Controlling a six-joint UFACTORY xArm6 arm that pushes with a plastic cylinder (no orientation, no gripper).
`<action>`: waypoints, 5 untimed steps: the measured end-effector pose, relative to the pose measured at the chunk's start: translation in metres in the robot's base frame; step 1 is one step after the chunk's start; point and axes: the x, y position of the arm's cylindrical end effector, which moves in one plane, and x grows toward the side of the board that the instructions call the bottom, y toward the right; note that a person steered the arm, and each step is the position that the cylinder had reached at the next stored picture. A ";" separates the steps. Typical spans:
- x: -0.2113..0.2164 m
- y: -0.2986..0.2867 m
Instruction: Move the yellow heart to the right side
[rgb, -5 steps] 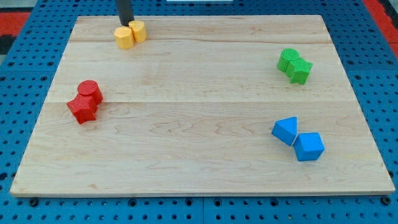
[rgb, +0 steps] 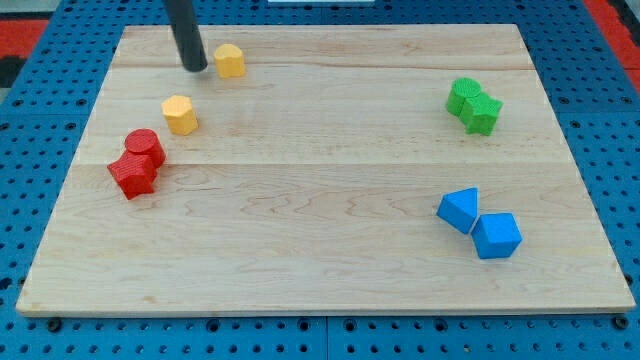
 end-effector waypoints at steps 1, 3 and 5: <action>-0.017 0.032; 0.017 0.052; 0.022 0.078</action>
